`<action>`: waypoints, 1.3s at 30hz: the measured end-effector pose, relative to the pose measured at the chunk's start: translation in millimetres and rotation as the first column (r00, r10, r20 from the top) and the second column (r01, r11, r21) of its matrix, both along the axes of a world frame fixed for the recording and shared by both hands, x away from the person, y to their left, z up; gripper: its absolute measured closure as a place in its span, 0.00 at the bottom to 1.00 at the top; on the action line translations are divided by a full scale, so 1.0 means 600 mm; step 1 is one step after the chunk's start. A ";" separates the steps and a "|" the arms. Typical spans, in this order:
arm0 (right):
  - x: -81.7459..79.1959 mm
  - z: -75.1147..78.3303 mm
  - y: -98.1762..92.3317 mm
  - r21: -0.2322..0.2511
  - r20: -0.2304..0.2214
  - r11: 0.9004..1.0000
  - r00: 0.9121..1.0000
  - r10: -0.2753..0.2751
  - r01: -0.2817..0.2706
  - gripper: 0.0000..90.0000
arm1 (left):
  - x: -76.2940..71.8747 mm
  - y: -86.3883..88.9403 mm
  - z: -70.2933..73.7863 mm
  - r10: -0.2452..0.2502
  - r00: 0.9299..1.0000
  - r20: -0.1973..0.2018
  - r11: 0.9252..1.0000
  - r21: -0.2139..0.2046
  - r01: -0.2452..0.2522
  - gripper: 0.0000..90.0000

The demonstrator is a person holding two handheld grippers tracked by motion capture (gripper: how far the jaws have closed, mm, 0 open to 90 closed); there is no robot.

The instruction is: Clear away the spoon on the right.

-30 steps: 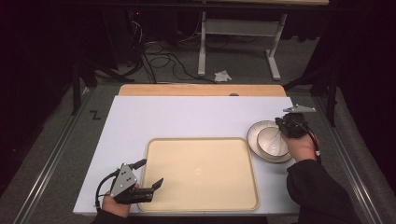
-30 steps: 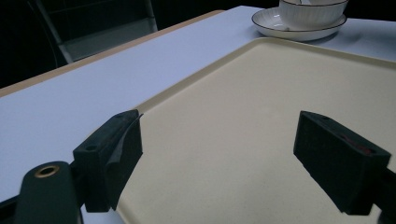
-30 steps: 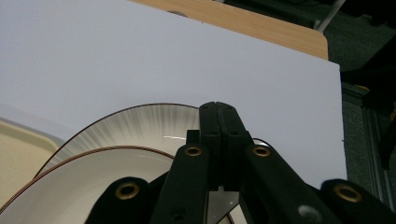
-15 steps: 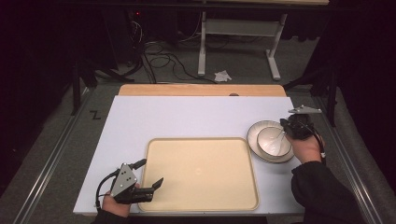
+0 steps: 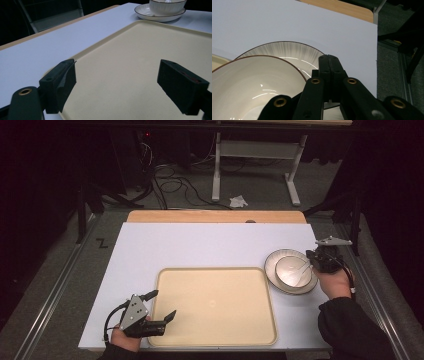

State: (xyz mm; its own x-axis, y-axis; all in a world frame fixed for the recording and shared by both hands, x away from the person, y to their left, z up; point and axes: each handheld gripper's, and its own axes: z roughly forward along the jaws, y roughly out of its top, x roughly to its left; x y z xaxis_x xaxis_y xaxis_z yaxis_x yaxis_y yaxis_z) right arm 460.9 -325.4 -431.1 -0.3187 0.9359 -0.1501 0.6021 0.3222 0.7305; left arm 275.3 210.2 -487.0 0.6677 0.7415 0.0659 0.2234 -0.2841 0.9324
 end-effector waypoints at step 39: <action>-0.104 -0.024 -0.067 0.119 0.063 0.993 0.998 0.002 -0.009 1.00 | 0.001 -0.008 0.005 -0.010 1.000 0.009 1.000 -0.008 0.010 0.18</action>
